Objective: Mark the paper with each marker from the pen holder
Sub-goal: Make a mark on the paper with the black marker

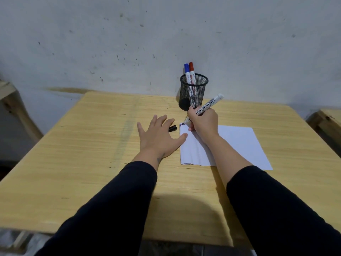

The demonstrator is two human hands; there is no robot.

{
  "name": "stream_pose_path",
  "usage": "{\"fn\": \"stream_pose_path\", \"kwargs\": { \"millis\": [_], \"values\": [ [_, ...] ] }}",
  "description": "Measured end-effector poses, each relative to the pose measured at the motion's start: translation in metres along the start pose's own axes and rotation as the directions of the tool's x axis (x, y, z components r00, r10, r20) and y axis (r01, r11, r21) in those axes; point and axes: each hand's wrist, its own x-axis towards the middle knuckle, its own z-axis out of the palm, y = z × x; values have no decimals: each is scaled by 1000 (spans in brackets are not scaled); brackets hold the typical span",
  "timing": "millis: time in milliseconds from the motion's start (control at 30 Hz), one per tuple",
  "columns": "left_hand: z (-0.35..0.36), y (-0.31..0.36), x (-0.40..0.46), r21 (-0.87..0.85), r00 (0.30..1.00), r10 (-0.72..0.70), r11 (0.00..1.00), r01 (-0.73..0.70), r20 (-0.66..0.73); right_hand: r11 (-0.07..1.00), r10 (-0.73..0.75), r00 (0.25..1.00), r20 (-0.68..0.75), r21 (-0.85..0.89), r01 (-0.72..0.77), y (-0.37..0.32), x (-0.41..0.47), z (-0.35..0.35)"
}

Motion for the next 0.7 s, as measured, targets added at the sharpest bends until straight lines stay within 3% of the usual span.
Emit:
{"fn": "stream_pose_path", "kwargs": {
  "millis": [167, 333, 467, 533, 700],
  "values": [
    [0, 0, 0, 8, 1000, 2, 1000, -2, 6, 1000, 15, 1000, 0, 23, -15, 0, 0, 1],
    [-3, 1, 0, -22, 1000, 2, 1000, -2, 5, 981, 86, 996, -22, 176, -81, -3, 3, -7],
    [-5, 1, -6, -193, 997, -20, 981, 5, -73, 913, 167, 986, 10, 376, -158, -13, 1, -10],
    [-8, 2, -11, -287, 990, -48, 958, 8, -132, 919, 174, 985, 8, 359, -165, -18, -4, -10],
    [-12, 6, -18, -318, 983, -88, 948, 33, -161, 928, 157, 988, 9, 340, -150, -25, -20, -16]
  ]
}}
